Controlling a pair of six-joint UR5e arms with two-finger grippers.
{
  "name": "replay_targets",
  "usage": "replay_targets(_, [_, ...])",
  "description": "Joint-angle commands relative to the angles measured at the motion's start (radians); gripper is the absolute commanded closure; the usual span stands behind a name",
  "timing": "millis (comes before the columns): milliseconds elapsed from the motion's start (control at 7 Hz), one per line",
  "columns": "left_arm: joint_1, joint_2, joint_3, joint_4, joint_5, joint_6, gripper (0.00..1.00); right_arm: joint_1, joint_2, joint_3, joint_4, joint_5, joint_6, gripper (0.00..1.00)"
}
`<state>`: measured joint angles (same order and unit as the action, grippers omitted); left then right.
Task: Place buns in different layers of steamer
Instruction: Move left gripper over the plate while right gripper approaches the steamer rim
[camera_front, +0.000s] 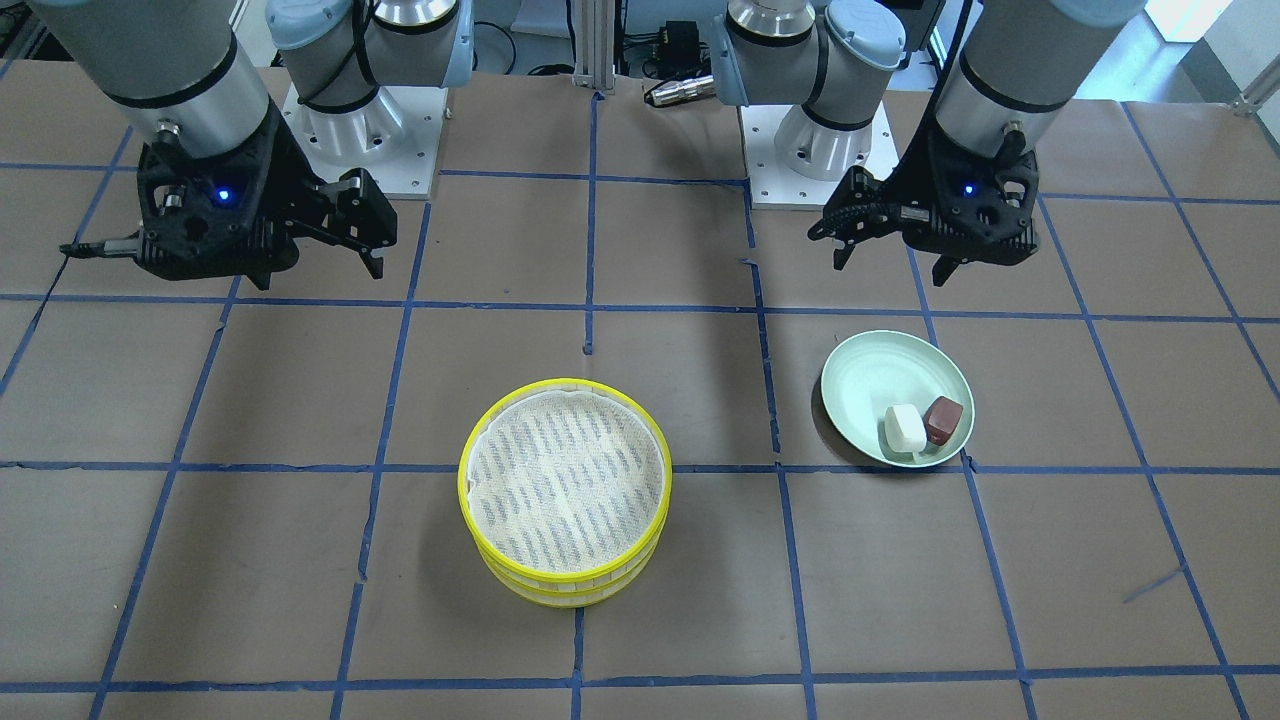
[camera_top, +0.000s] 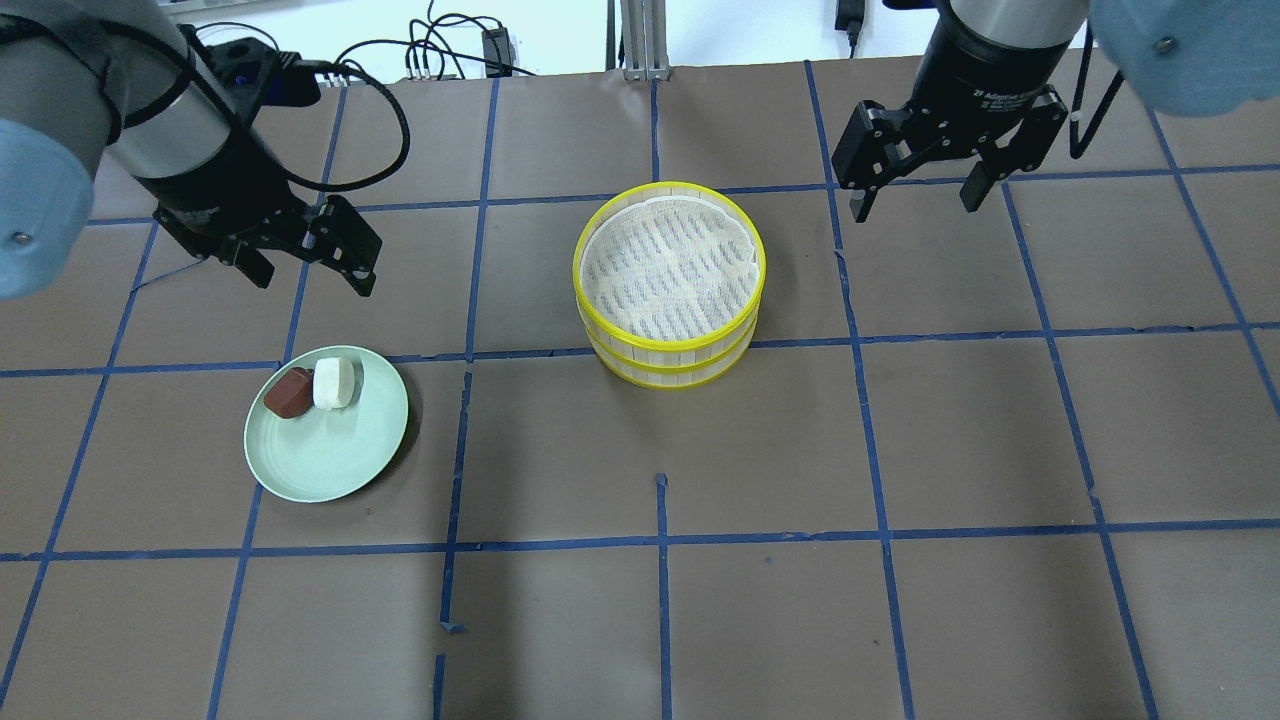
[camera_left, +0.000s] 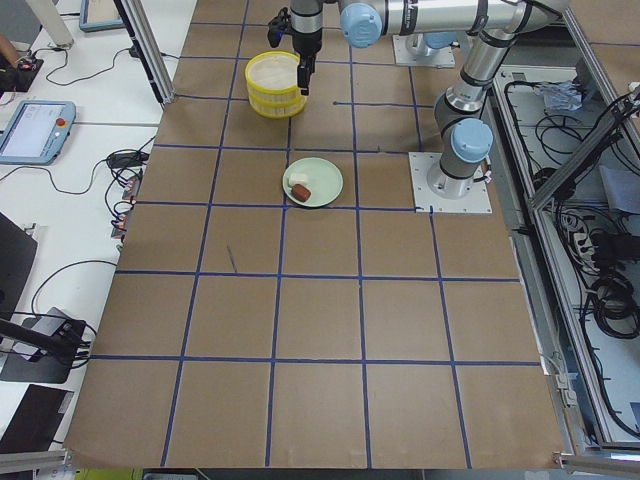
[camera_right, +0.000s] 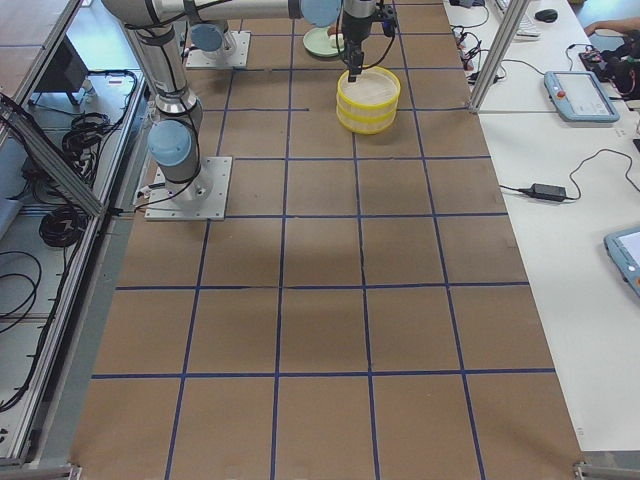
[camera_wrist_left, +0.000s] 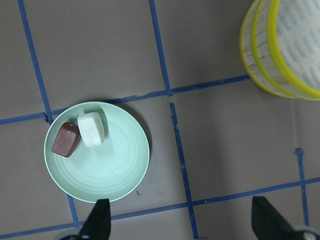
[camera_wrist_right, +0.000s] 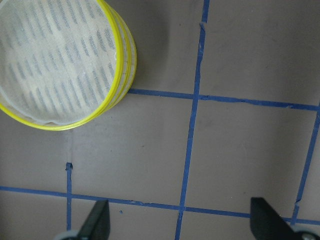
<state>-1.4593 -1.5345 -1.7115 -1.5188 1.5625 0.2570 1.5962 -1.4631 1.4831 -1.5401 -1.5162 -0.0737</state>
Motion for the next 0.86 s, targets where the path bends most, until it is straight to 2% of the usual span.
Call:
replay_targets(0, [0.060, -0.065, -0.123, 0.130, 0.118, 0.025, 0.00, 0.039, 0.113, 0.028, -0.203, 0.007, 0.087, 0.00])
replay_targets(143, [0.075, -0.141, -0.138, 0.222, 0.125, 0.051, 0.00, 0.101, 0.180, 0.028, -0.254, -0.002, 0.157, 0.00])
replay_targets(429, [0.089, -0.330, -0.139, 0.426, 0.126, 0.053, 0.00, 0.140, 0.271, 0.032, -0.368, -0.045, 0.259, 0.00])
replay_targets(571, [0.089, -0.385, -0.139, 0.449, 0.135, 0.056, 0.00, 0.151, 0.288, 0.054, -0.383, -0.045, 0.306, 0.00])
replay_targets(714, [0.089, -0.445, -0.139, 0.506, 0.199, 0.053, 0.03, 0.153, 0.291, 0.078, -0.432, -0.044, 0.316, 0.01])
